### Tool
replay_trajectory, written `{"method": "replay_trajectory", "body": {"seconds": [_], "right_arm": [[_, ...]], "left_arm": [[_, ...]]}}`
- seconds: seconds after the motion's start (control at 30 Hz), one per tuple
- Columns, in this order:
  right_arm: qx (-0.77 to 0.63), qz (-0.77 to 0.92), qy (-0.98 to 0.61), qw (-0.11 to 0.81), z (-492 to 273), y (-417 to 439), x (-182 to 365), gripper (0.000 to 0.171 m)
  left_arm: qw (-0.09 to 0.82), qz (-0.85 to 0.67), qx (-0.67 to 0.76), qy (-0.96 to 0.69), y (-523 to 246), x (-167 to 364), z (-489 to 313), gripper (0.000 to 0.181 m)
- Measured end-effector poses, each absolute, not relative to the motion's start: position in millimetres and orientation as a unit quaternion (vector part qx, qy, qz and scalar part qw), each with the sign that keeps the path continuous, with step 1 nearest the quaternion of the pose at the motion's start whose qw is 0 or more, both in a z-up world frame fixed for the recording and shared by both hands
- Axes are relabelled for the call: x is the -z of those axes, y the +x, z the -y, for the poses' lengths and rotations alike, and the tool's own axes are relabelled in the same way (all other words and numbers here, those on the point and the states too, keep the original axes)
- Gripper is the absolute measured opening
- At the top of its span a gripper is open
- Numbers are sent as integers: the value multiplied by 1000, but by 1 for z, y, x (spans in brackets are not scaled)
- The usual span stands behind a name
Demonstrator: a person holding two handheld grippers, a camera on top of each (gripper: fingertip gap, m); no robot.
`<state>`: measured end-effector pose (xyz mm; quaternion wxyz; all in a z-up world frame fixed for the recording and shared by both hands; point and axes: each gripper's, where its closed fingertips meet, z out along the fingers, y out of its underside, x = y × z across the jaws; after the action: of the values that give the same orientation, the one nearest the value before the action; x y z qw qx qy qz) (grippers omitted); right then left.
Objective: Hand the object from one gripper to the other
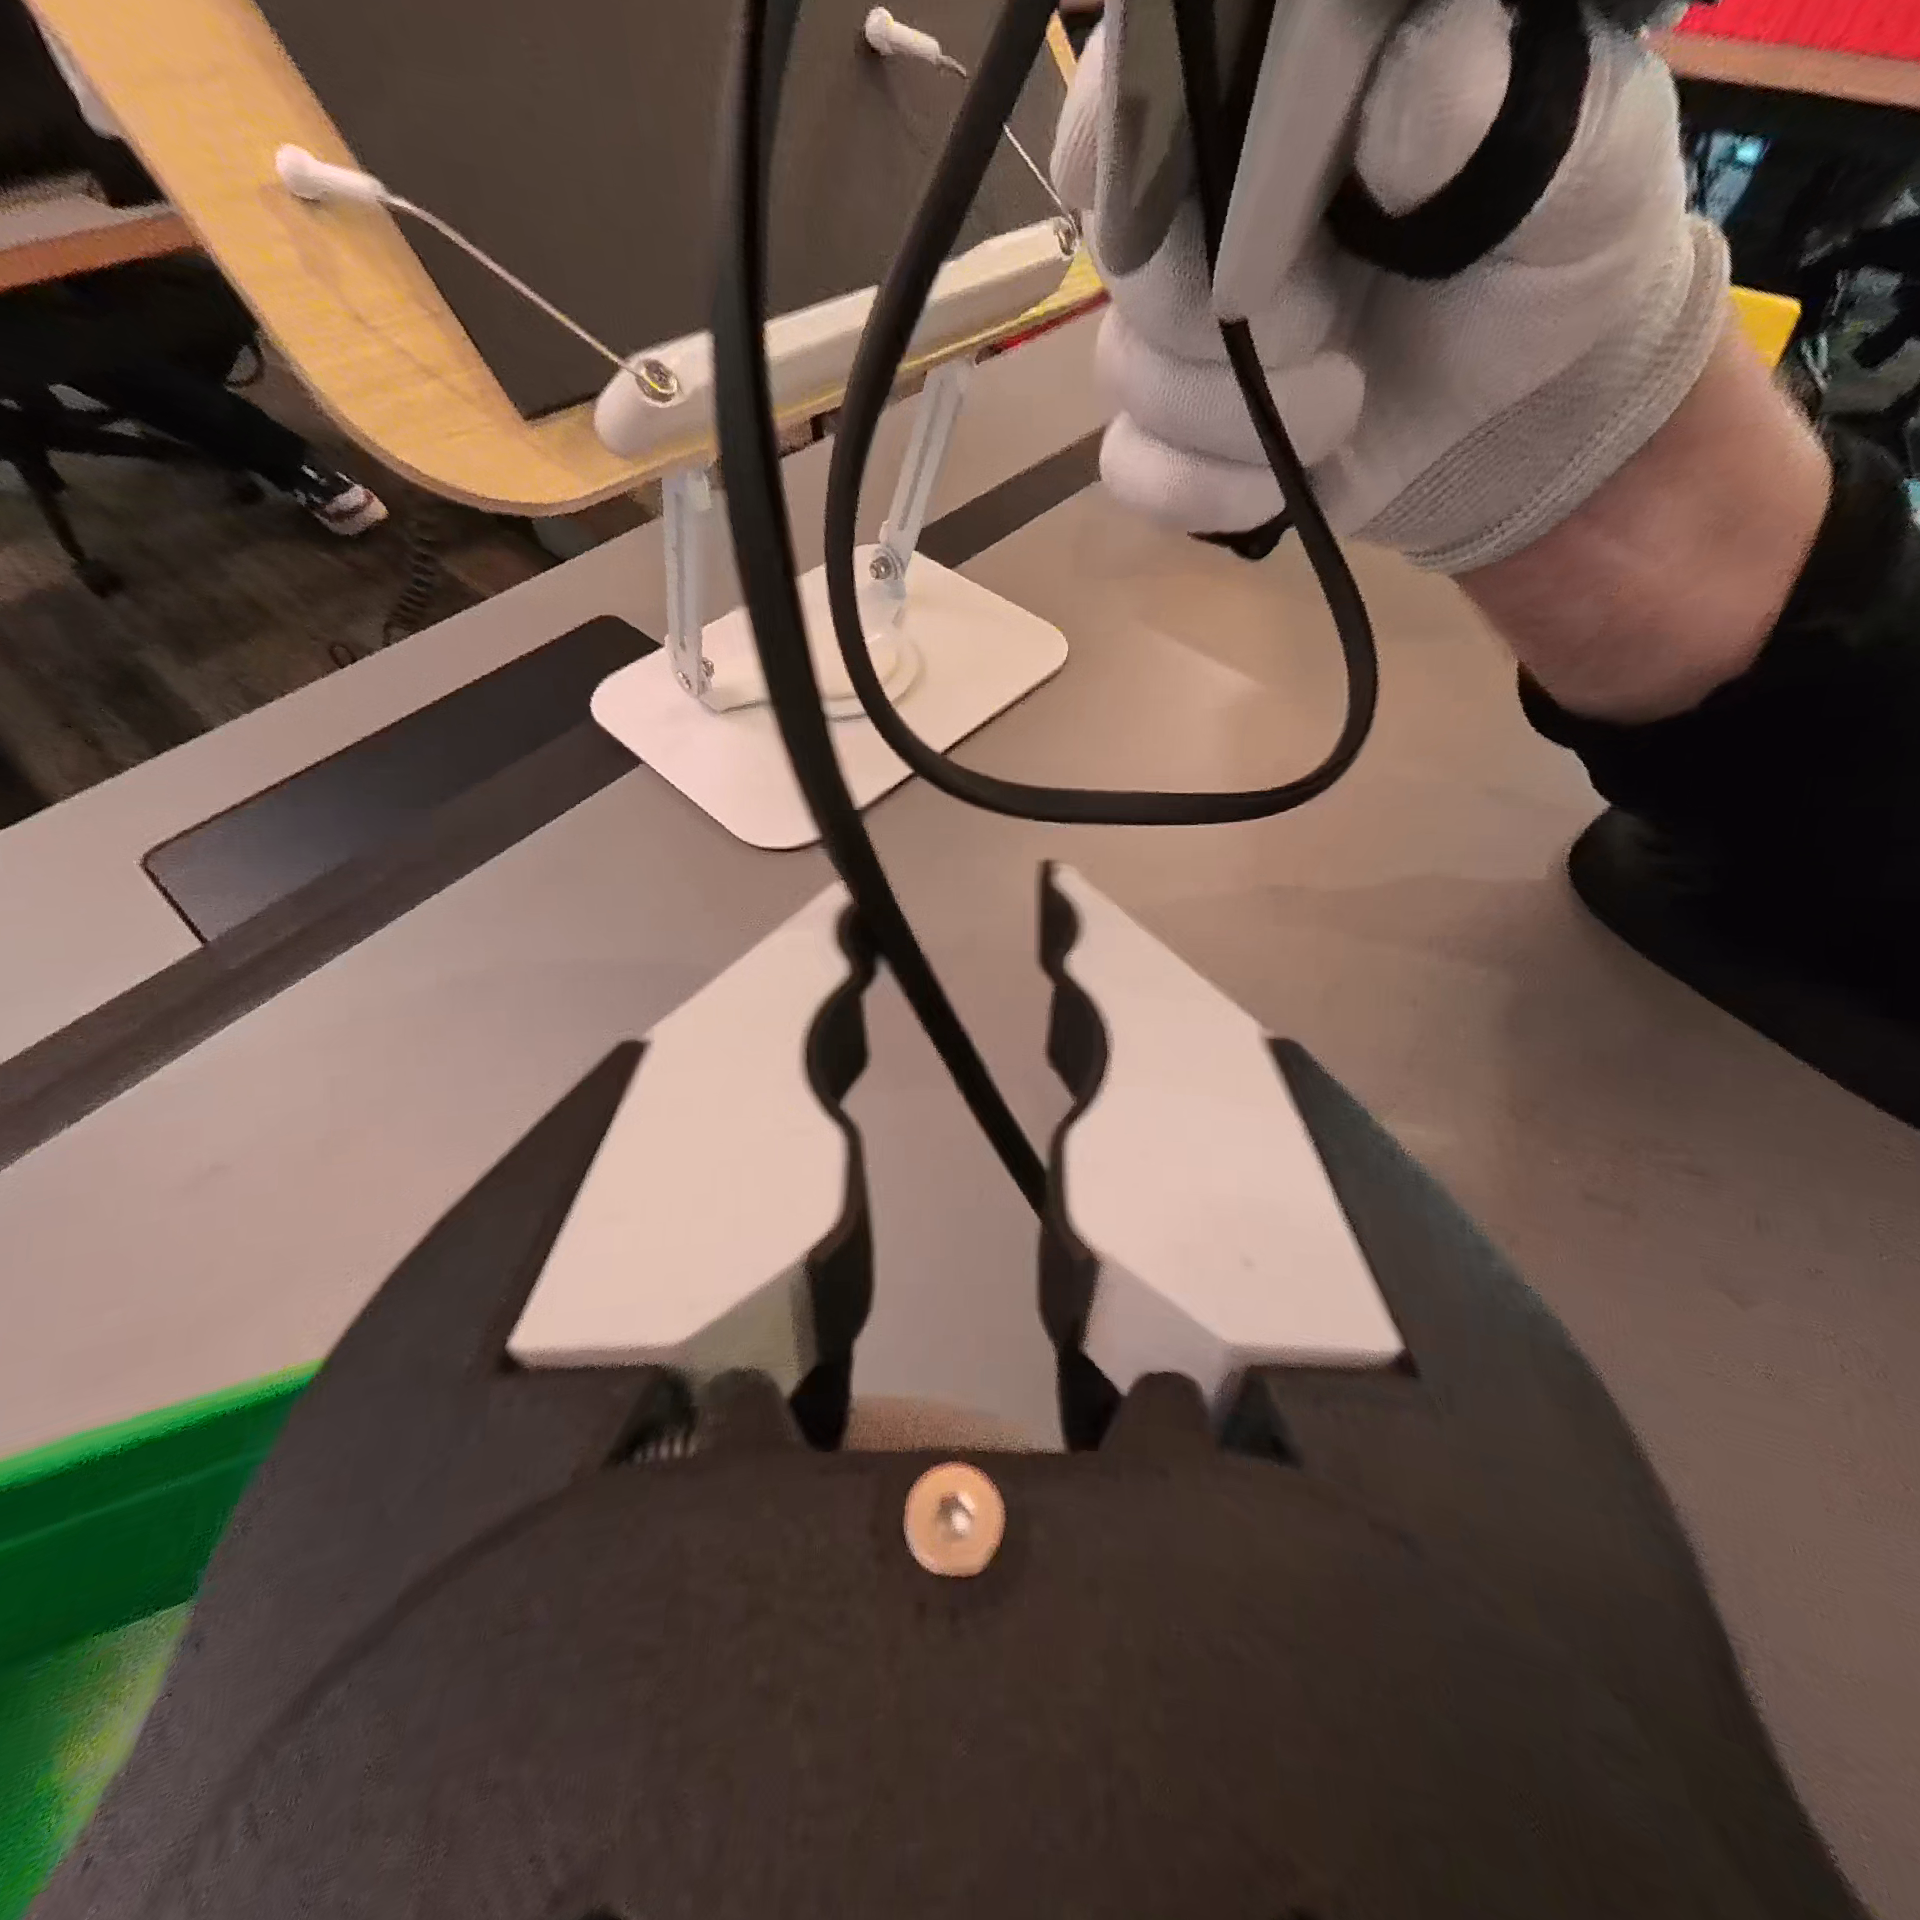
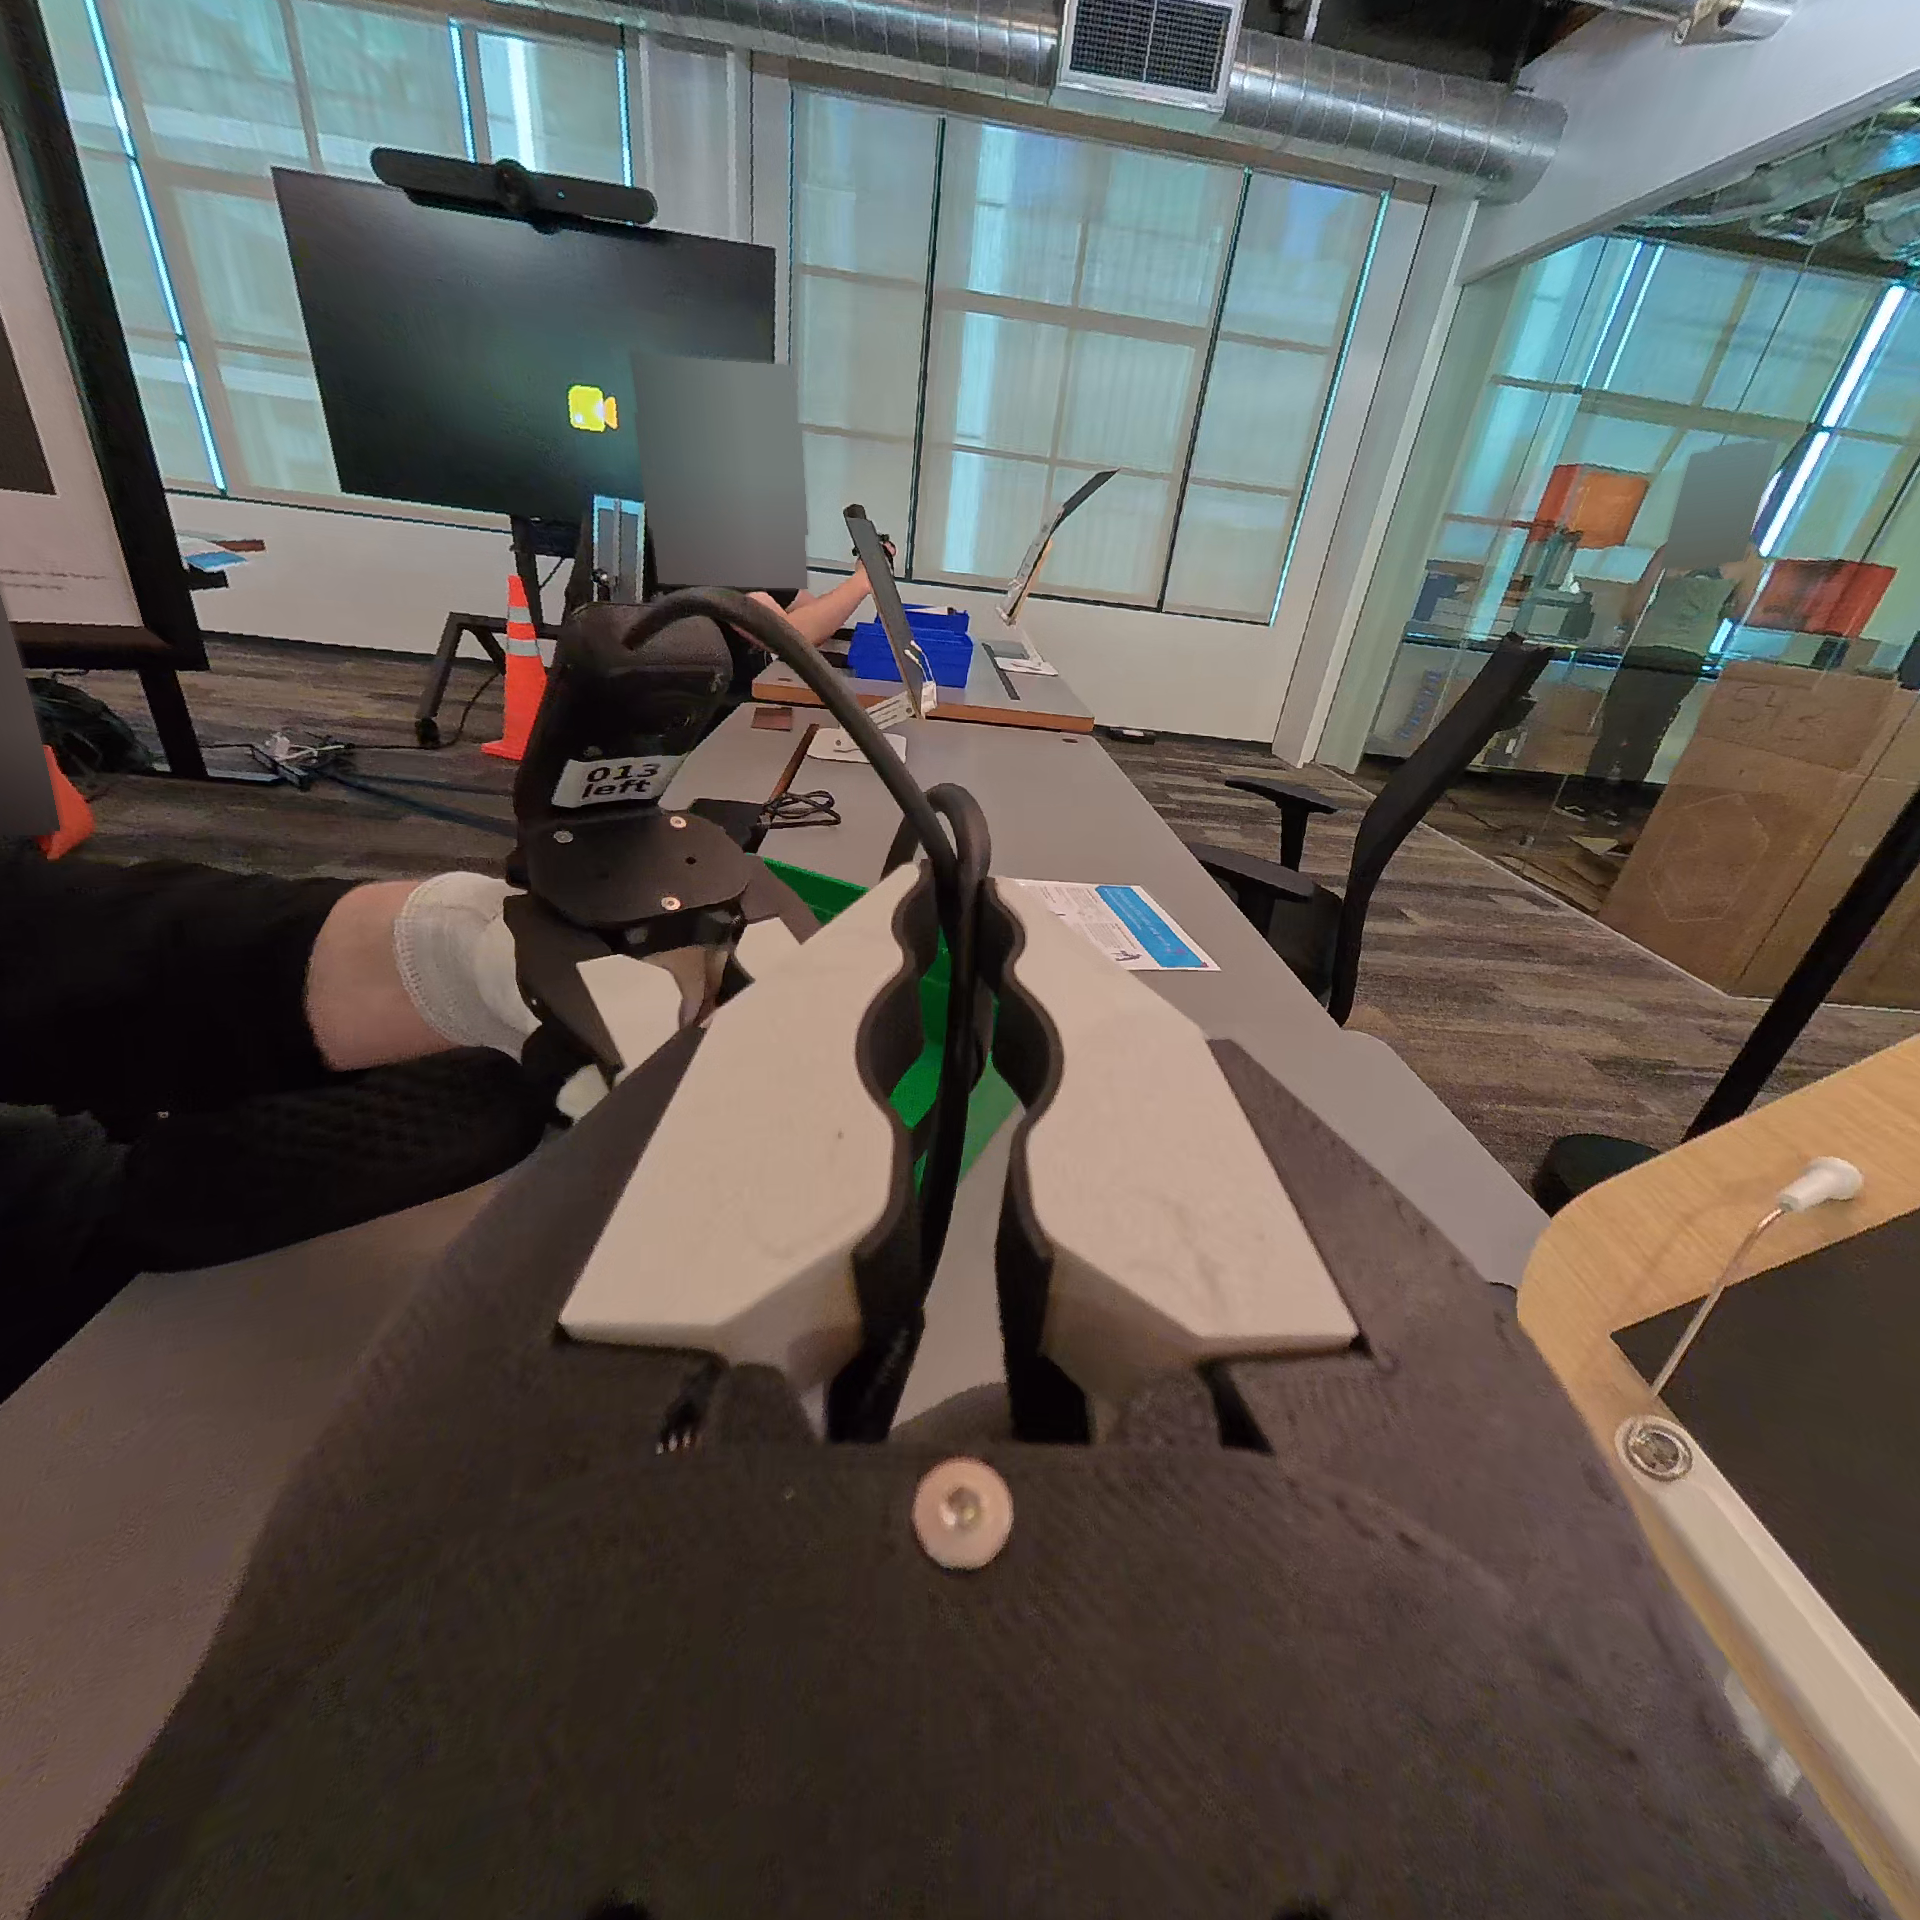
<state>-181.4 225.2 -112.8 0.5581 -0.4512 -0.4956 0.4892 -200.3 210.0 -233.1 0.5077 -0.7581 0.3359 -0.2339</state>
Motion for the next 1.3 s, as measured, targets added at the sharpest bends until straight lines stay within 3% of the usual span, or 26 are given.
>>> {"method": "replay_trajectory", "body": {"seconds": [0.07, 0.13, 0.6, 0.93, 1.3], "right_arm": [[-491, 494, -450, 558, -226, -180, 112, 3], [-490, 492, -451, 560, -228, -178, 112, 4], [-506, 485, -455, 549, -231, -186, 121, 3], [-499, 489, -461, 547, -233, -193, 131, 3], [-484, 533, -450, 529, -227, -199, 155, 4]], "left_arm": [[508, -336, 241, -755, -200, 233, -208, 2], [507, -330, 239, -759, -205, 233, -208, 0], [602, -277, 279, -695, -203, 169, -212, 0], [596, -247, 363, -673, -194, 138, -208, 0], [607, -274, 306, -681, -206, 134, -206, 0]]}}
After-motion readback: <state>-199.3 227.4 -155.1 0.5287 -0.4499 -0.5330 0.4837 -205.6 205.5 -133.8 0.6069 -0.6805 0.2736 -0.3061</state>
